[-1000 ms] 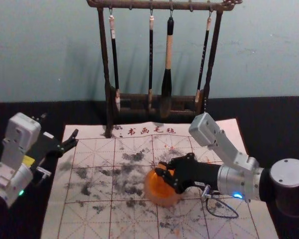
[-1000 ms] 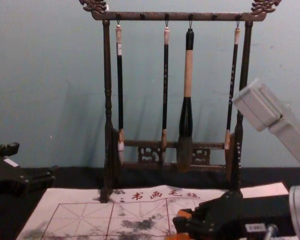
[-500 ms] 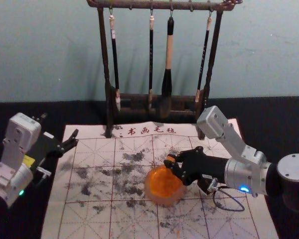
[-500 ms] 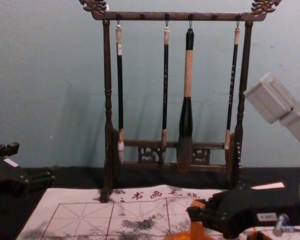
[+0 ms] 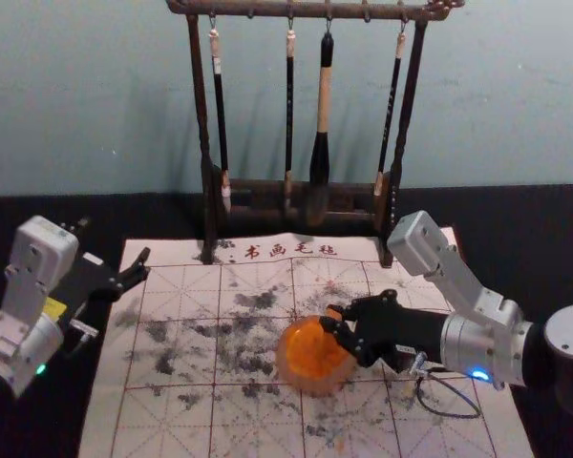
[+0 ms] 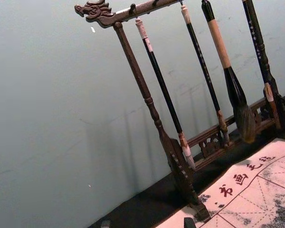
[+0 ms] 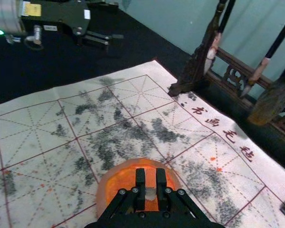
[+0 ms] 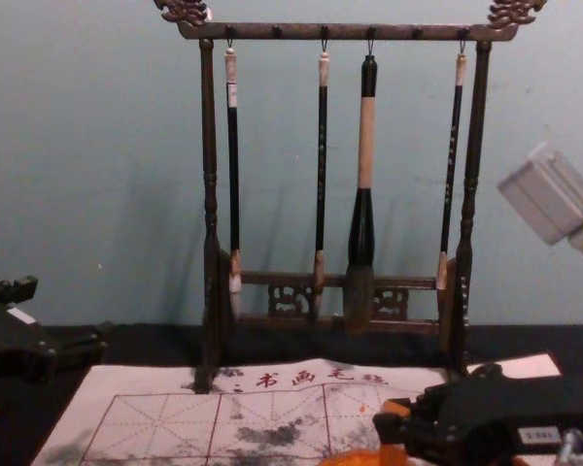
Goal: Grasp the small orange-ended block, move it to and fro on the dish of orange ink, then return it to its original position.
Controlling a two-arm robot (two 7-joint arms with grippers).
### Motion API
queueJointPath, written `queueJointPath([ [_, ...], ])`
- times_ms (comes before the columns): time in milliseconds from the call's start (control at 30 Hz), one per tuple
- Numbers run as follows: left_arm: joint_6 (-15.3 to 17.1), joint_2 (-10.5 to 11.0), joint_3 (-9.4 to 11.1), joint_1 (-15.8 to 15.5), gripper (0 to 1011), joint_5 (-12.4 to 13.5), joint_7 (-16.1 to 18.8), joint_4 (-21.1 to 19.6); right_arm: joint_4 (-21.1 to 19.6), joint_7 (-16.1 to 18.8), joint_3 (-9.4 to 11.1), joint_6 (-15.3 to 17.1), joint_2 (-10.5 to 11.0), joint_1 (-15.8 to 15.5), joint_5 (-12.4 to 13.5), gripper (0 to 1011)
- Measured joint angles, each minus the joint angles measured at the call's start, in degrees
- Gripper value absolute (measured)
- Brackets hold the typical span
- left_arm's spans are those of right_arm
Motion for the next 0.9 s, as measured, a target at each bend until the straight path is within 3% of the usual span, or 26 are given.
queueJointPath([
  [433,0.0,0.0,0.0,0.0,1001,0.0,0.0,0.0,-1.8,1.2,-0.9,-0.4,0.5,-1.0,0.7,82],
  [900,0.0,0.0,0.0,0.0,1001,0.0,0.0,0.0,1.0,1.9,-3.4,-0.5,-1.6,1.6,-0.4,82],
])
